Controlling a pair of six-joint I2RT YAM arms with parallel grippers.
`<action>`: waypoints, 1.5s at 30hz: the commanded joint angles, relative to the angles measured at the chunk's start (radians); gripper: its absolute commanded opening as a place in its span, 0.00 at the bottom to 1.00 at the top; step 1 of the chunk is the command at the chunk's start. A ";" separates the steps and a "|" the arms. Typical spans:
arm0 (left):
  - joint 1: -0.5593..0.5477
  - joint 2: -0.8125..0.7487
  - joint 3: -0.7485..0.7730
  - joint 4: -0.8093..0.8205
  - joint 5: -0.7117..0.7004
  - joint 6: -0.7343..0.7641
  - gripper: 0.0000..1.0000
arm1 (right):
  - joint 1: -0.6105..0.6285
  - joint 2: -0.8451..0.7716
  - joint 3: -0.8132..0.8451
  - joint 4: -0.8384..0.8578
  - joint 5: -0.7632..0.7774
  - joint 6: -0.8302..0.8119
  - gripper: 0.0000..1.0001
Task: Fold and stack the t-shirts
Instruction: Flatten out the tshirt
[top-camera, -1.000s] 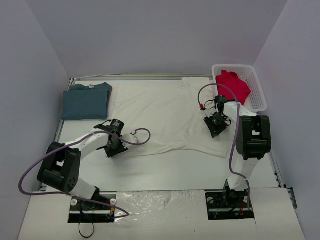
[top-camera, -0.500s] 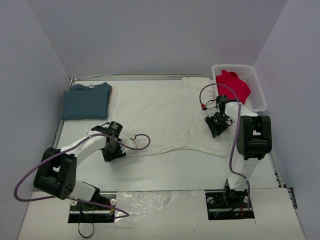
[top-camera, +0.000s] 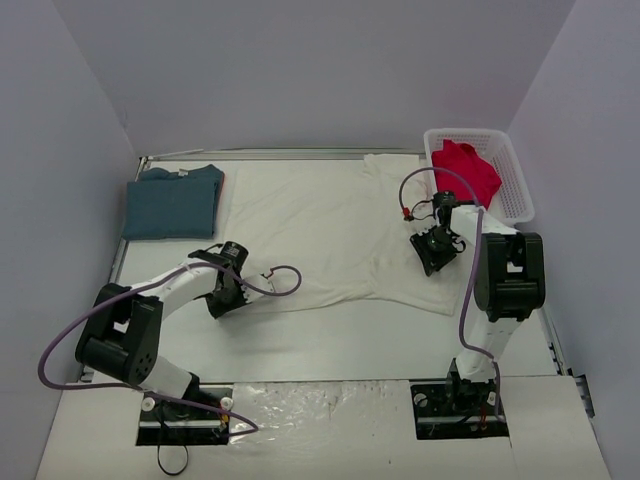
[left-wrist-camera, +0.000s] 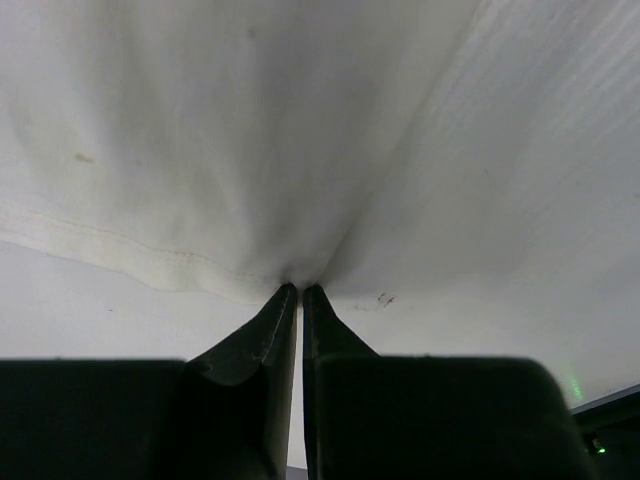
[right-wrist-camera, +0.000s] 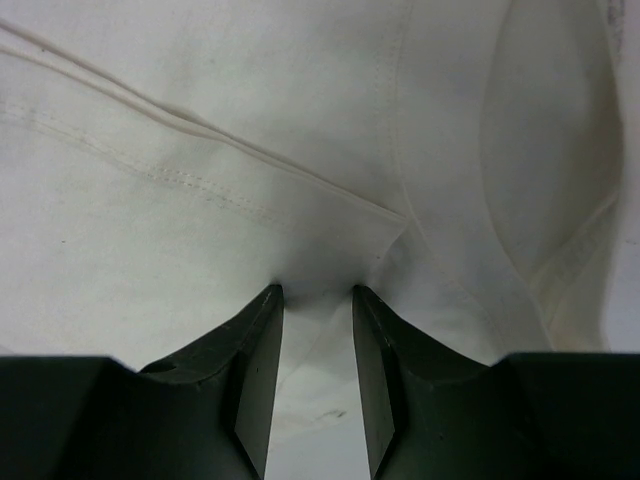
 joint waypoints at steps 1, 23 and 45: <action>-0.001 0.052 0.003 0.011 -0.009 -0.018 0.02 | -0.009 -0.043 -0.027 -0.050 0.010 -0.021 0.31; -0.001 -0.103 -0.048 0.039 -0.056 -0.044 0.02 | -0.075 -0.057 0.039 -0.095 -0.112 -0.052 0.30; -0.001 -0.162 -0.086 0.033 -0.056 -0.041 0.02 | -0.056 0.094 0.123 -0.072 -0.152 -0.035 0.29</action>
